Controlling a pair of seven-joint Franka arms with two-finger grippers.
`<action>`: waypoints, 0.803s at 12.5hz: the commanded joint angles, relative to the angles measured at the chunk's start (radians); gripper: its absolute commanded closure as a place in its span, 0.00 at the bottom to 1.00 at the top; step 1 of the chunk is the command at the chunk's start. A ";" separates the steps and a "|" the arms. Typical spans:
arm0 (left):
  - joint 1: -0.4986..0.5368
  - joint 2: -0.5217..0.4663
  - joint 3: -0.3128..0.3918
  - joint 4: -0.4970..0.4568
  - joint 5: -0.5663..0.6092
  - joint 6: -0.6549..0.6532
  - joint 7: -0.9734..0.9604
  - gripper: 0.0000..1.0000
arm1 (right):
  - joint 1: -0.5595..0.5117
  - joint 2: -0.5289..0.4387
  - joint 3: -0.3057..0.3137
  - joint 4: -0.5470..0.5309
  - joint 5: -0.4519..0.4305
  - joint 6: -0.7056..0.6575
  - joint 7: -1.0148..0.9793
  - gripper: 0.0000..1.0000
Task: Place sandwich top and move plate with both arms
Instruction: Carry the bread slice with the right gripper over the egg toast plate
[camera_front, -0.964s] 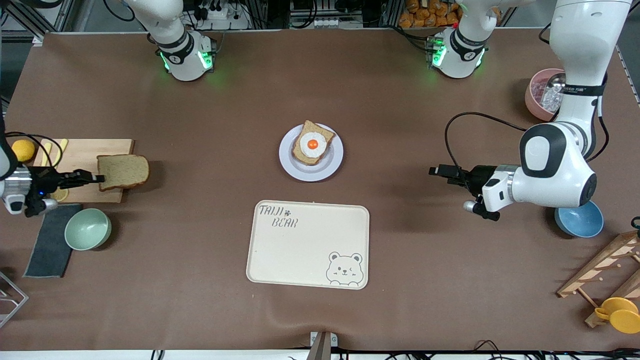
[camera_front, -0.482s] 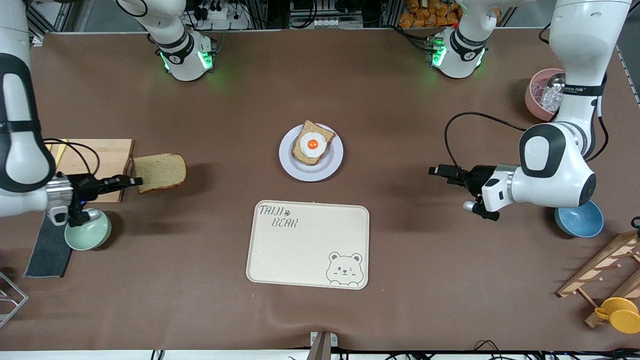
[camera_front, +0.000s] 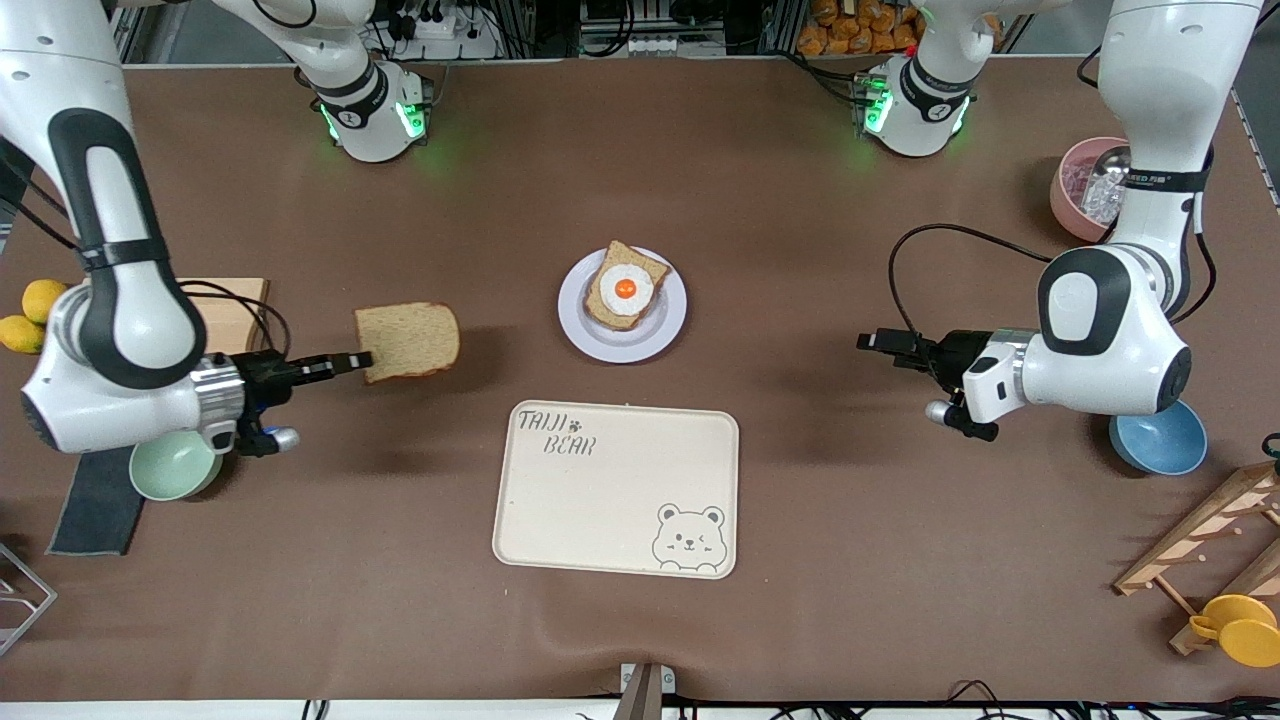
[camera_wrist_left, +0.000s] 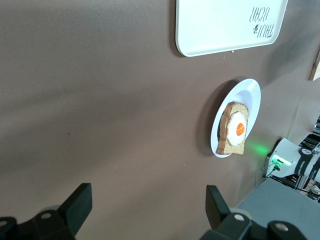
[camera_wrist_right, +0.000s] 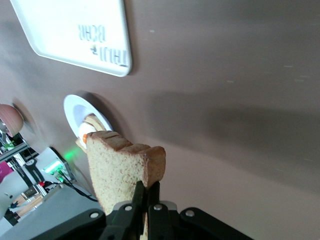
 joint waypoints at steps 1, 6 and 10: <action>-0.006 -0.004 0.002 -0.007 -0.022 0.014 -0.006 0.00 | 0.083 -0.113 -0.011 -0.167 0.078 0.137 0.042 1.00; -0.006 -0.003 0.002 -0.007 -0.022 0.014 -0.006 0.00 | 0.171 -0.188 -0.010 -0.304 0.153 0.245 0.112 1.00; -0.006 0.002 0.002 -0.007 -0.022 0.014 -0.006 0.00 | 0.269 -0.214 -0.010 -0.390 0.257 0.365 0.155 1.00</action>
